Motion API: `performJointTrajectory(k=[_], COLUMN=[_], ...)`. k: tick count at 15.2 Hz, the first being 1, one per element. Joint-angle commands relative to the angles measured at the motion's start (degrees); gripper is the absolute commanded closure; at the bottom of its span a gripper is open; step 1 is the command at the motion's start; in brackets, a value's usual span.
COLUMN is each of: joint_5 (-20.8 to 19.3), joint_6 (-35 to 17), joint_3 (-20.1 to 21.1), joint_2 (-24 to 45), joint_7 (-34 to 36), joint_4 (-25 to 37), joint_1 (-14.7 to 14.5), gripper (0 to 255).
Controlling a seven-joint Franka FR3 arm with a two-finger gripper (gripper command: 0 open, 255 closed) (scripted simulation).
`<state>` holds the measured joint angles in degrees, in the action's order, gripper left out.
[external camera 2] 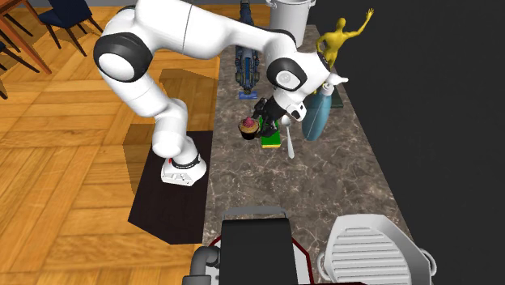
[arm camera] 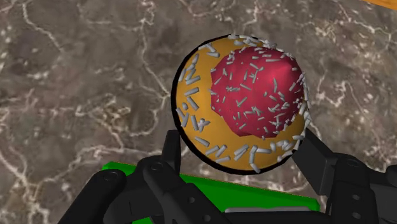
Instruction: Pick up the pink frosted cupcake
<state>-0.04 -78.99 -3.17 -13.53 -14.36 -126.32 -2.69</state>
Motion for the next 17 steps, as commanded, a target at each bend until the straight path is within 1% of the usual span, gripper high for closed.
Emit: performJointTrajectory(k=[1,6,17], joint_5=[0.0,0.0,0.0], joint_6=[0.0,0.0,8.5], joint_3=[0.0,0.0,0.1], joint_2=[0.0,0.1,-1.0], joint_7=[0.0,0.0,0.1], joint_4=[-0.1,0.0,7.4], joint_1=[0.0,0.0,0.0], gripper=[255,255,255])
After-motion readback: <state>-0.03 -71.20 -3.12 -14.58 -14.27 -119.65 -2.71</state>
